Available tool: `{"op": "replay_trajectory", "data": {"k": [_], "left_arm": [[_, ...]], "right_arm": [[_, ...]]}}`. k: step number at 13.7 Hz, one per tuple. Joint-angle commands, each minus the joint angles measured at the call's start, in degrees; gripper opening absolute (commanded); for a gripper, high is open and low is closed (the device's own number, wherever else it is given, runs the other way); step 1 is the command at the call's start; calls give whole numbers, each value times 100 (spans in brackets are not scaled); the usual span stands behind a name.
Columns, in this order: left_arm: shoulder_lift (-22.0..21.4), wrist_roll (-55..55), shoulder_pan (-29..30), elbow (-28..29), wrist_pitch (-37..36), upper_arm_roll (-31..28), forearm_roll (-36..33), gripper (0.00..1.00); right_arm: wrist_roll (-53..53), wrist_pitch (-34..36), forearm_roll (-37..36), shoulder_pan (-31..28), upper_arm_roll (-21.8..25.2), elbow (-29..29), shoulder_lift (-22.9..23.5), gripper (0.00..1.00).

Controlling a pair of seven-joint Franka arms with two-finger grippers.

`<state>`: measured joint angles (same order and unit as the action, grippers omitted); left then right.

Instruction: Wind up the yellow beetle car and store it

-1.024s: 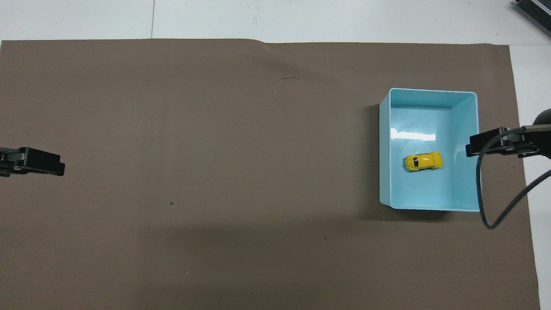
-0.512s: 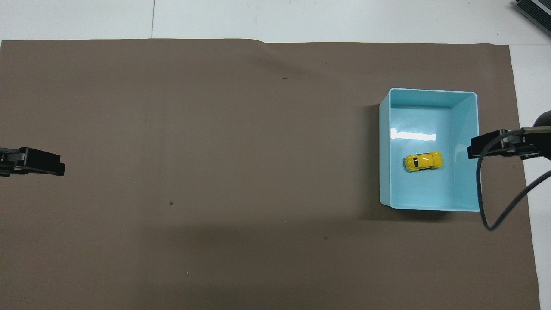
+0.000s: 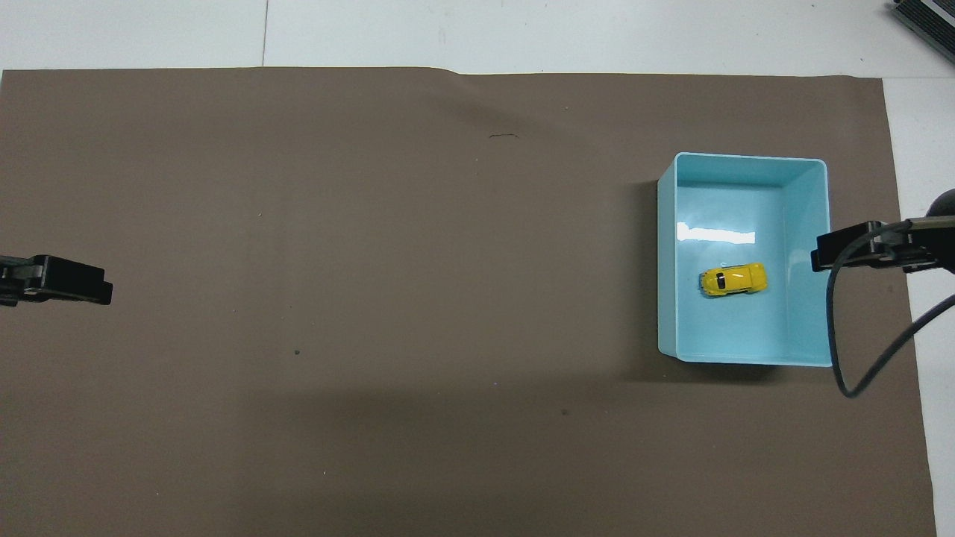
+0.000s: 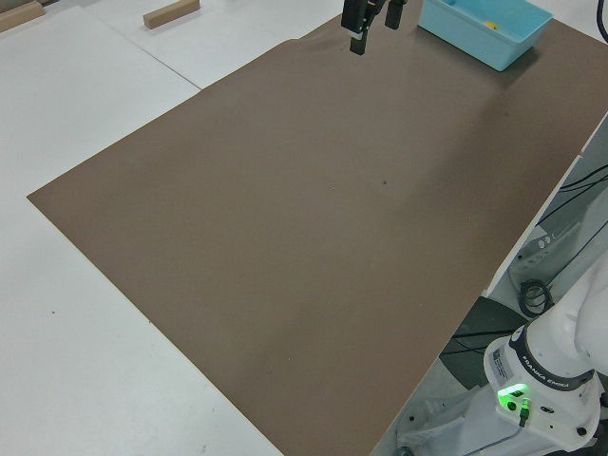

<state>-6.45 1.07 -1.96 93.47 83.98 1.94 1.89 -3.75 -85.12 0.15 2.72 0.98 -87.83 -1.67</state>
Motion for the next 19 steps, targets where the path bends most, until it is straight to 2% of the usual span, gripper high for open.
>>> {"op": "replay_trajectory", "data": {"k": [1, 19], "left_arm": [[-102, -19, 81, 66, -57, 34, 92, 100], [-102, -19, 81, 66, -49, 26, 92, 100]], "right_arm": [[-117, -48, 29, -25, -37, 3, -35, 100], [-64, -136, 38, -87, -11, 3, -35, 100]]}}
